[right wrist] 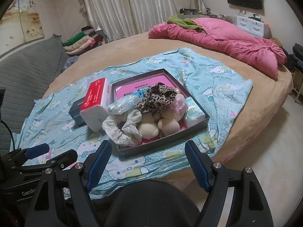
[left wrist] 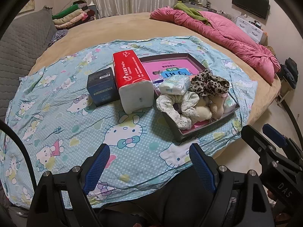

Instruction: Organize soft objects

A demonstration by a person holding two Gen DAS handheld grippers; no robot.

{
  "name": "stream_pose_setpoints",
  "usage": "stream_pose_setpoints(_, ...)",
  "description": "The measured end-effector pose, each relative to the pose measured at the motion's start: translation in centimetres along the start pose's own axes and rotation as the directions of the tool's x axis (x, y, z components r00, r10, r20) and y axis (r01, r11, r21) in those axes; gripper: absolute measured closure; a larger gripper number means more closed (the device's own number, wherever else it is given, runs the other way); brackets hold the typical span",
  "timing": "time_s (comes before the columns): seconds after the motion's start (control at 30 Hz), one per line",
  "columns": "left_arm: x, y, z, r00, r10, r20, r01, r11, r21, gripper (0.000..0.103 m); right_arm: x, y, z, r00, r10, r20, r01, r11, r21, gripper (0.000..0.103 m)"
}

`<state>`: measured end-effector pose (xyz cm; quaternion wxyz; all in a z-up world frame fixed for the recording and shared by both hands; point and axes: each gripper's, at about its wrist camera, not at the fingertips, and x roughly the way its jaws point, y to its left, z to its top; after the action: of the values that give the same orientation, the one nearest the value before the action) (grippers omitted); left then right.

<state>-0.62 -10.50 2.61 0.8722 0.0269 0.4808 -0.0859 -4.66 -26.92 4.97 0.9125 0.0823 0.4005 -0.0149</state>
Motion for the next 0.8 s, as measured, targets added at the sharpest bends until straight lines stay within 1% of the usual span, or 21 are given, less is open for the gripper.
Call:
stream_pose_setpoints(0.33, 0.2, 0.3, 0.1, 1.0, 0.014, 0.002, -0.014, 1.0, 0.004, 0.018, 0.2, 0.0, -0.1, 1.0, 0.0, -0.001, 0.0, 1.0, -0.003, 0.022)
stream_pose_setpoints(0.67, 1.6, 0.5, -0.3, 1.0, 0.022, -0.009, -0.022, 1.0, 0.002, 0.018, 0.9, -0.1, -0.6, 1.0, -0.004, -0.014, 0.004, 1.0, -0.004, 0.022)
stream_pose_setpoints(0.8, 2.5, 1.0, -0.5, 1.0, 0.013, -0.014, -0.014, 1.0, -0.008, 0.018, 1.5, 0.1, -0.6, 0.999, -0.019, -0.031, 0.019, 1.0, -0.009, 0.022)
